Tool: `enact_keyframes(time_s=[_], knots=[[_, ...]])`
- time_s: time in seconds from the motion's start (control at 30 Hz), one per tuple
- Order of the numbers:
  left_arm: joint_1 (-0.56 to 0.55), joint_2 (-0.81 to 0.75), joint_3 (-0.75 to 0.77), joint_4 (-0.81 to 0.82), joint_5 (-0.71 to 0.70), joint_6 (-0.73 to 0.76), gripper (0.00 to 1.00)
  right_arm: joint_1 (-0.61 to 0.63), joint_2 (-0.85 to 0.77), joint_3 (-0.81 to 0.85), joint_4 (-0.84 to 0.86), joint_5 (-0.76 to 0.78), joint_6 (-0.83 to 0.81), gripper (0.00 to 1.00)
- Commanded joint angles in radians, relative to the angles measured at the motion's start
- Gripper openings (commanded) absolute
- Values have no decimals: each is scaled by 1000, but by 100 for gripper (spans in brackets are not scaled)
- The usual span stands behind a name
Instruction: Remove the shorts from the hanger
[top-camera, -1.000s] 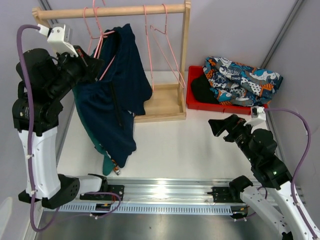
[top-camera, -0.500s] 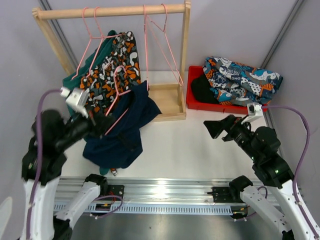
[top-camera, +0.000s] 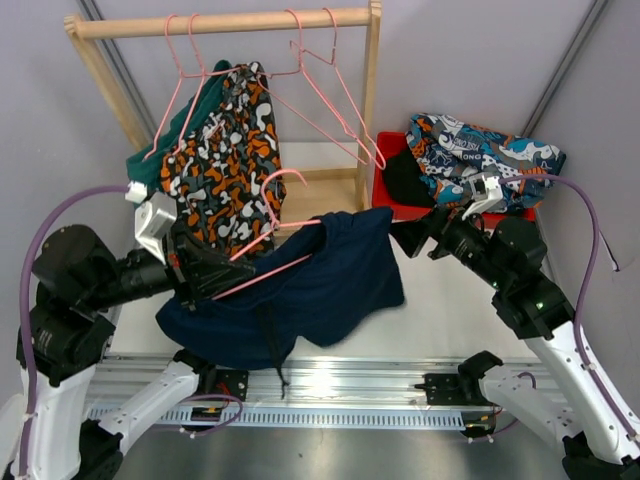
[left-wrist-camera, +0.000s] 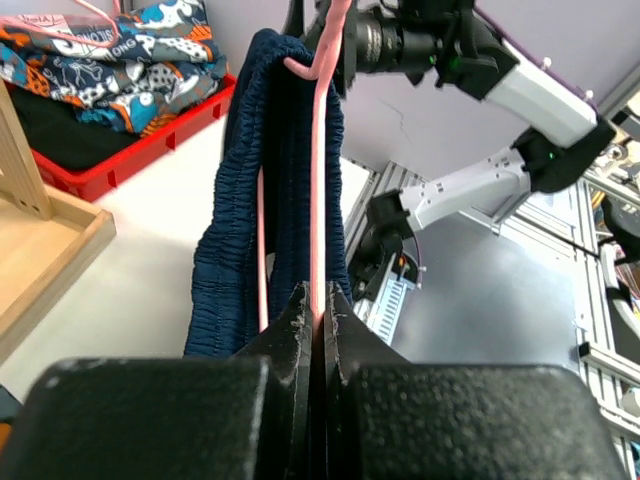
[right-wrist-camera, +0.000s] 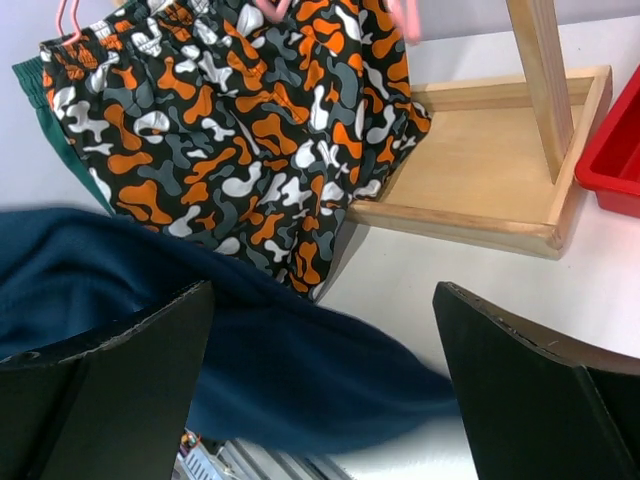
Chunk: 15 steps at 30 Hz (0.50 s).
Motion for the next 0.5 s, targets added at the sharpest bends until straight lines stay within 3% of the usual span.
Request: enact_keyframes(time_s=[0.0, 0.33, 0.47], knots=[[-7, 53, 110, 88, -14, 1, 0, 13, -14, 46, 47, 11, -20, 100], [-7, 124, 204, 63, -77, 4, 0, 17, -195, -28, 25, 120, -37, 100], [-7, 108, 181, 88, -38, -11, 0, 17, -188, -80, 123, 18, -14, 100]])
